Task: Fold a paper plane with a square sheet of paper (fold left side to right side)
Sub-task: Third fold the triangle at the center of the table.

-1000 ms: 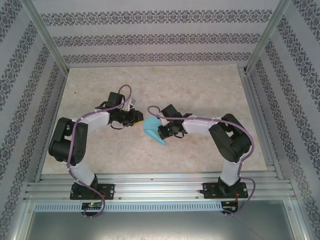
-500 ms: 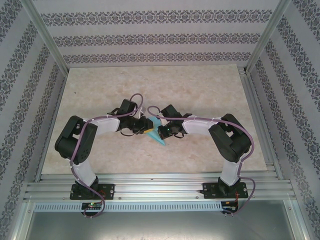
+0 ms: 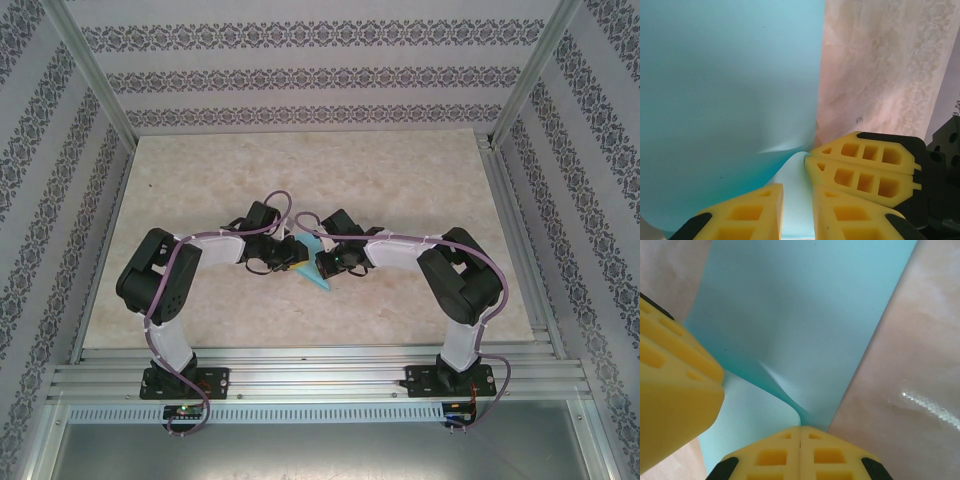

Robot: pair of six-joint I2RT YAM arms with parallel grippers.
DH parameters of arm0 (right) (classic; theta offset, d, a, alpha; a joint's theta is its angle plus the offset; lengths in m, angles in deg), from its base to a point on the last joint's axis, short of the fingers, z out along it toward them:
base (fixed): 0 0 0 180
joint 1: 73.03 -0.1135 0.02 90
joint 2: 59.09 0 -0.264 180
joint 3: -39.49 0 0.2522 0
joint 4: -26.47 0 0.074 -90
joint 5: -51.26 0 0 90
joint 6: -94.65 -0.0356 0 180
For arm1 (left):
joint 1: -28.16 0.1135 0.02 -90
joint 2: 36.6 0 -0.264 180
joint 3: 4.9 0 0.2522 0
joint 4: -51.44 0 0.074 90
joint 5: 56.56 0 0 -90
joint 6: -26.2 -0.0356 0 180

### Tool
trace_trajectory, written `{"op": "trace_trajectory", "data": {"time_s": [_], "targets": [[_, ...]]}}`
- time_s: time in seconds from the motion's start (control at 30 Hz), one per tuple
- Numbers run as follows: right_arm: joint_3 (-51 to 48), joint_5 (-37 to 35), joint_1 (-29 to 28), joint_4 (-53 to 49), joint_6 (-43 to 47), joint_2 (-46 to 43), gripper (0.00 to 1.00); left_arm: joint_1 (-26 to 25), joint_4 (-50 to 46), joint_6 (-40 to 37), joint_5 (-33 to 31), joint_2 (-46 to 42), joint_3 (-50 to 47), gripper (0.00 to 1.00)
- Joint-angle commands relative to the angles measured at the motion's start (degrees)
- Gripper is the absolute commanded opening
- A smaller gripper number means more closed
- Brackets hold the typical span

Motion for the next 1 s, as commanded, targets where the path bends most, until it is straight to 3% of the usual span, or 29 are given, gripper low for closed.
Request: {"op": "trace_trajectory", "data": {"time_s": [0.0,0.97], "targets": [[-0.4,-0.3,-1.0,-2.0,0.2,2.2,0.0,-1.5,-0.6,-0.8,-0.8,-0.7,-0.9,0.24],[-1.1,0.8,-0.8,-1.4,0.6,-0.6,0.0,-2.5,-0.7,-1.1,-2.8,-1.5,-5.3,0.23]]}}
